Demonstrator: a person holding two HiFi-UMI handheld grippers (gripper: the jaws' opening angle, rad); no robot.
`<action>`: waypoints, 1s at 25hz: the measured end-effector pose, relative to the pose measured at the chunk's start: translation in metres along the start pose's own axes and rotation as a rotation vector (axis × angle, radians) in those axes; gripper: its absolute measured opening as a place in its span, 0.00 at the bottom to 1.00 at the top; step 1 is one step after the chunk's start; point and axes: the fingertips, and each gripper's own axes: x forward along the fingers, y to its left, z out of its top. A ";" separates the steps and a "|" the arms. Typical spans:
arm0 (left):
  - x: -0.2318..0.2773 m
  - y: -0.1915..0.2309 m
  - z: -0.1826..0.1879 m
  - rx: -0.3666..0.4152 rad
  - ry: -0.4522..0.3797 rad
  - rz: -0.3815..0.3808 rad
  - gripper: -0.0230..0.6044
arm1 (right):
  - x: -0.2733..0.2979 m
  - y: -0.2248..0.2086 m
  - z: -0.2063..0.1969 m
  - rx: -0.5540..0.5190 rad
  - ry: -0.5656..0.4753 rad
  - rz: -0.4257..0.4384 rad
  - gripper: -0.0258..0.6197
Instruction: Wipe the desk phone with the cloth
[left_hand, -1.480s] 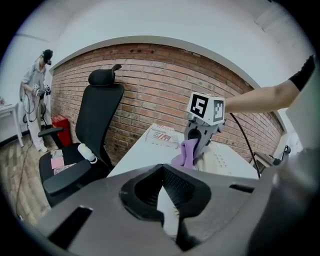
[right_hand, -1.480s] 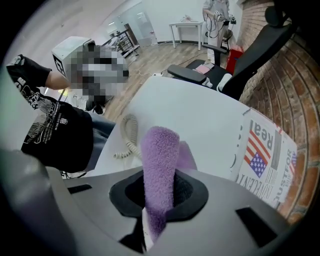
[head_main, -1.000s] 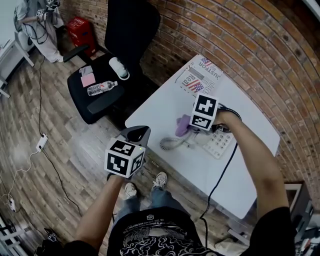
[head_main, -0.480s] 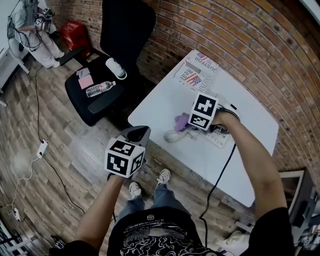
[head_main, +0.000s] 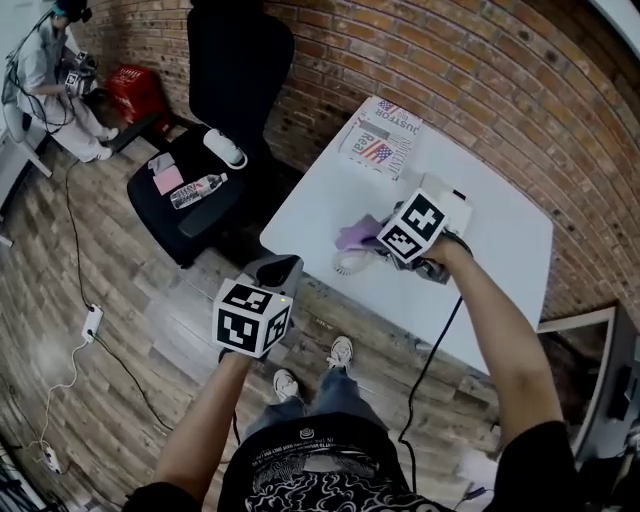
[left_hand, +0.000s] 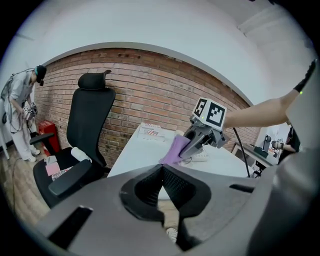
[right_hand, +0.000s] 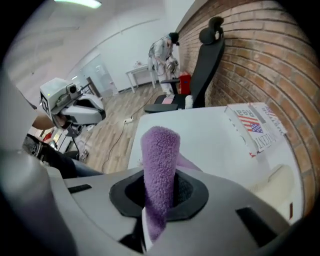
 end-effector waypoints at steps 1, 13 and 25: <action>-0.001 -0.002 0.001 0.007 0.000 -0.009 0.05 | -0.004 0.000 0.005 0.028 -0.054 -0.032 0.11; 0.001 -0.045 0.046 0.113 -0.062 -0.143 0.05 | -0.110 0.040 0.008 0.238 -0.522 -0.327 0.11; 0.027 -0.124 0.083 0.195 -0.088 -0.247 0.05 | -0.231 0.061 -0.081 0.386 -0.745 -0.634 0.11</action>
